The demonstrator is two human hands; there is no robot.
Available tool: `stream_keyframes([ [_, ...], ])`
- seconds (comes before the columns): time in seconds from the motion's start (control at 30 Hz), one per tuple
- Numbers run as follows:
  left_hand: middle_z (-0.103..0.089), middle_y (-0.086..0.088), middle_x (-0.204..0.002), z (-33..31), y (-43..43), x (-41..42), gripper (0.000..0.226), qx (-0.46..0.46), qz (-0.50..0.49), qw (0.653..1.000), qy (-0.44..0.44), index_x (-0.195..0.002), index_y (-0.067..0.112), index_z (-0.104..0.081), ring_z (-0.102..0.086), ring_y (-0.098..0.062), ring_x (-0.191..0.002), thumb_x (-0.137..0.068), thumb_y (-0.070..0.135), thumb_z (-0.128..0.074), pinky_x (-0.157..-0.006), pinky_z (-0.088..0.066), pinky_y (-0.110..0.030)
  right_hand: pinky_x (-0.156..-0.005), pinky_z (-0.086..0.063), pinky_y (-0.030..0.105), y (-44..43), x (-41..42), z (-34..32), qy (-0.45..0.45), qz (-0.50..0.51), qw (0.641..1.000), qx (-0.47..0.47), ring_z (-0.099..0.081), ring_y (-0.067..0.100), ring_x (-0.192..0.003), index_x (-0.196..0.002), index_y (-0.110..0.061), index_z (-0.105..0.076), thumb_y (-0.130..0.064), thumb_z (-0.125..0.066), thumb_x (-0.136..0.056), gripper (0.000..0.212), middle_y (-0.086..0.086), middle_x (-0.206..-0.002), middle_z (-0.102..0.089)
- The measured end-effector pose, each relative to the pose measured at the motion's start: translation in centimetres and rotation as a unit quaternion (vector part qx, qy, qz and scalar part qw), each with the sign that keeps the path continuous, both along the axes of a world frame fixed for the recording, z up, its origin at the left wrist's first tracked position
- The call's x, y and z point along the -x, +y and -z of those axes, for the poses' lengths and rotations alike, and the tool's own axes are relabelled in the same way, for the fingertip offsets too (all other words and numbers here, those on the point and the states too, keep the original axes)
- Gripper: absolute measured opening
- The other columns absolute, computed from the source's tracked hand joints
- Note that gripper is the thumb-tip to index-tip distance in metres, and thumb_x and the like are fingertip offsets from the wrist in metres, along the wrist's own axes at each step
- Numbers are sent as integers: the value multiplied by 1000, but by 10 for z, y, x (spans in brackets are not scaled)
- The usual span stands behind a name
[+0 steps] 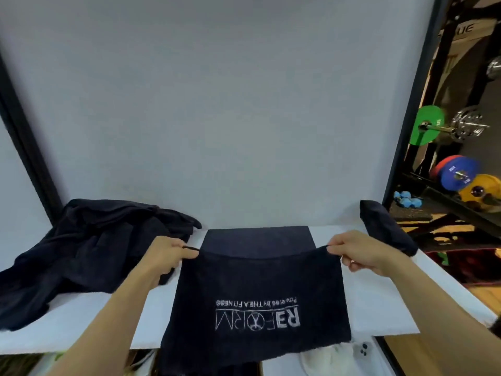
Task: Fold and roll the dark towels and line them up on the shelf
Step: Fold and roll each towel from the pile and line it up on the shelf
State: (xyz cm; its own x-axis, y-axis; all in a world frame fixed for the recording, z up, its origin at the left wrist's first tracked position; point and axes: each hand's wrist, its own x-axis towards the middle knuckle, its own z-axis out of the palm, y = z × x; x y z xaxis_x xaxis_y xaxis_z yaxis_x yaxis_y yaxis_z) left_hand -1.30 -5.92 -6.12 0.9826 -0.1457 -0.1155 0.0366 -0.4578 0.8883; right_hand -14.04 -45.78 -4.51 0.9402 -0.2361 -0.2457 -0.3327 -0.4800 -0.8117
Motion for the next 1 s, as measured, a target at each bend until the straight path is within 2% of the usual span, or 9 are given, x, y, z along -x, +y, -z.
stream_keyframes([
  [0.13, -59, 7, -50, -1, -31, -72, 10, 4, -40, 998, -47, -73, 10, -74, -48, -8, -47, -78, 17, -78, -43, -33, -22, -48, -37, 20, -20, -71, 4, -62, 32, 997, -24, -39, 11, -55, -79, -12, -67, -14, -53, -93, 20, -6, -62, -49],
  [0.3, -59, 1, -54, 9, -74, -148, 29, 12, -140, 987, -82, -60, 15, -57, -53, -16, -42, -79, 20, -79, -45, -40, -23, -55, -42, 25, -40, -159, 15, -121, 124, 985, -19, -47, 14, -57, -86, -7, -69, -13, -58, -90, 13, 1, -70, -57],
  [0.47, -68, -17, -100, 36, -100, -170, 14, 73, -158, 983, -52, -93, 10, -64, -70, -24, -66, -85, 16, -73, -53, -57, -29, -53, -49, 17, -30, -191, 56, -116, 175, 977, -33, -64, 16, -71, -117, -9, -61, -6, -57, -93, 25, 10, -98, -67],
  [0.6, -55, -6, -119, 58, -90, -139, 52, -91, -66, 990, -83, -127, 14, -54, -60, -24, -105, -81, 24, -77, -90, -52, -35, -80, -54, 30, -18, -164, 77, -98, 151, 983, 32, -64, 25, -99, -135, -14, -49, -15, -63, -92, 46, 6, -121, -57],
  [0.67, -57, -3, -118, 63, -81, -106, 50, -125, -40, 984, -119, -127, 16, -56, -56, -20, -111, -82, 26, -76, -89, -44, -27, -92, -51, 37, -11, -139, 79, -100, 151, 981, 74, -61, 25, -105, -134, -15, -50, -22, -65, -90, 46, 5, -120, -59],
  [0.77, -63, -1, -111, 65, -64, -52, 45, -204, -46, 968, -136, -122, 20, -60, -59, -18, -101, -83, 37, -74, -80, -43, -29, -84, -45, 32, 4, -97, 75, -46, 136, 980, 136, -57, 23, -103, -122, -16, -53, -37, -64, -90, 40, 1, -109, -59],
  [0.83, -62, 2, -106, 62, -49, -18, 49, -272, -53, 952, -126, -118, 21, -59, -59, -20, -97, -81, 49, -72, -72, -43, -32, -71, -43, 31, 16, -67, 69, 18, 107, 975, 196, -57, 20, -83, -92, -17, -51, -49, -61, -87, 34, -2, -87, -54],
  [0.9, -60, 2, -104, 58, -33, 9, 52, -305, -48, 947, -89, -114, 19, -56, -57, -20, -93, -79, 54, -72, -69, -40, -32, -61, -44, 32, 29, -39, 63, 80, 76, 968, 225, -55, 20, -60, -70, -14, -43, -56, -61, -84, 48, 0, -67, -51],
  [1.0, -61, -5, -105, 54, -17, 44, 36, -243, -42, 969, -37, -105, 13, -58, -54, -20, -83, -81, 31, -78, -70, -41, -31, -58, -49, 30, 49, -3, 57, 130, 46, 966, 217, -55, 21, -60, -72, -11, -48, -42, -69, -87, 40, 5, -70, -55],
])
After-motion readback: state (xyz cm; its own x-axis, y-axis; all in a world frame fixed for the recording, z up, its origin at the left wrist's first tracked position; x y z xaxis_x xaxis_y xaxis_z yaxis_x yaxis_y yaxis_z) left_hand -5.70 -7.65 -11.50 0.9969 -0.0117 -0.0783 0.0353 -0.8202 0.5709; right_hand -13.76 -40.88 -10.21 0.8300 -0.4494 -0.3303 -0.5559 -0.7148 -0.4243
